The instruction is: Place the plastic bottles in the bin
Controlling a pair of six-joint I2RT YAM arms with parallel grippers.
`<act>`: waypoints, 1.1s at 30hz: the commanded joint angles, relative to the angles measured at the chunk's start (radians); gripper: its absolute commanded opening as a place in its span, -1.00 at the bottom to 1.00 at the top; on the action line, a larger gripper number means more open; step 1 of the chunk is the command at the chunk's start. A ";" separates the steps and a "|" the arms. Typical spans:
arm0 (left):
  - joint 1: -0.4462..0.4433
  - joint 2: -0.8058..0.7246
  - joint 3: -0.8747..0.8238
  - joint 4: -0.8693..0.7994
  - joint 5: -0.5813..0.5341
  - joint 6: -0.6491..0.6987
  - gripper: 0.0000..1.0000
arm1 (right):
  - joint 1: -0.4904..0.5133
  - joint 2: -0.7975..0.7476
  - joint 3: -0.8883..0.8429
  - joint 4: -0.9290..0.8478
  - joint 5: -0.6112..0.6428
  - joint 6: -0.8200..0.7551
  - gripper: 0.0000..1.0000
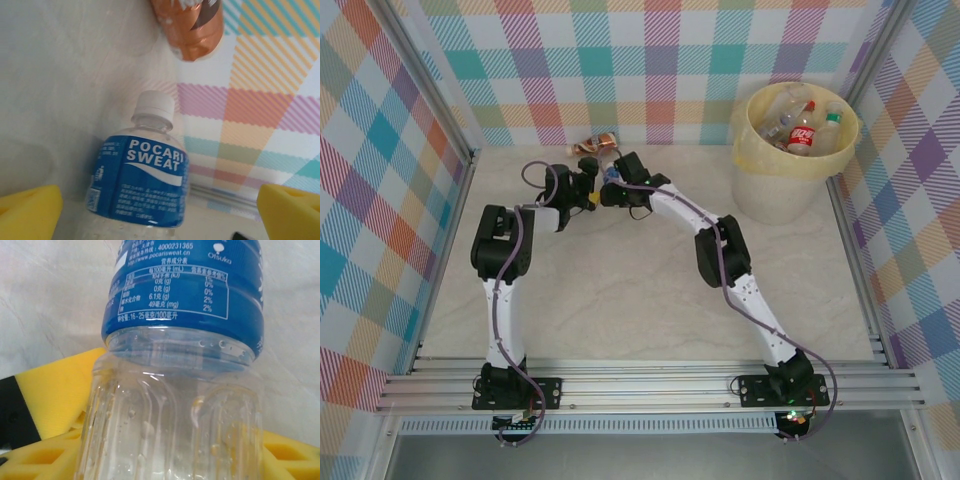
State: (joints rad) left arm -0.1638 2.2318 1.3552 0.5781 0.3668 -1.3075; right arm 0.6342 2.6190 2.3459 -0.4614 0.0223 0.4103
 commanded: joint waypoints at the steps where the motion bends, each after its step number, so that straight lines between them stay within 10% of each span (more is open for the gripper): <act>1: -0.016 -0.130 -0.047 -0.164 0.024 0.102 1.00 | -0.004 -0.291 -0.195 0.142 0.027 -0.084 0.14; 17: -0.020 -0.573 -0.203 -0.532 -0.203 0.428 1.00 | -0.289 -1.158 -0.793 0.252 0.077 -0.259 0.11; 33: -0.025 -0.640 -0.255 -0.607 -0.246 0.458 1.00 | -0.751 -1.034 -0.587 0.008 -0.044 -0.157 0.23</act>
State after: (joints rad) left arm -0.1802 1.6325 1.1084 -0.0032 0.1417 -0.8749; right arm -0.1074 1.5387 1.6791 -0.4072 0.0242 0.2321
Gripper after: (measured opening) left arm 0.999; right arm 0.633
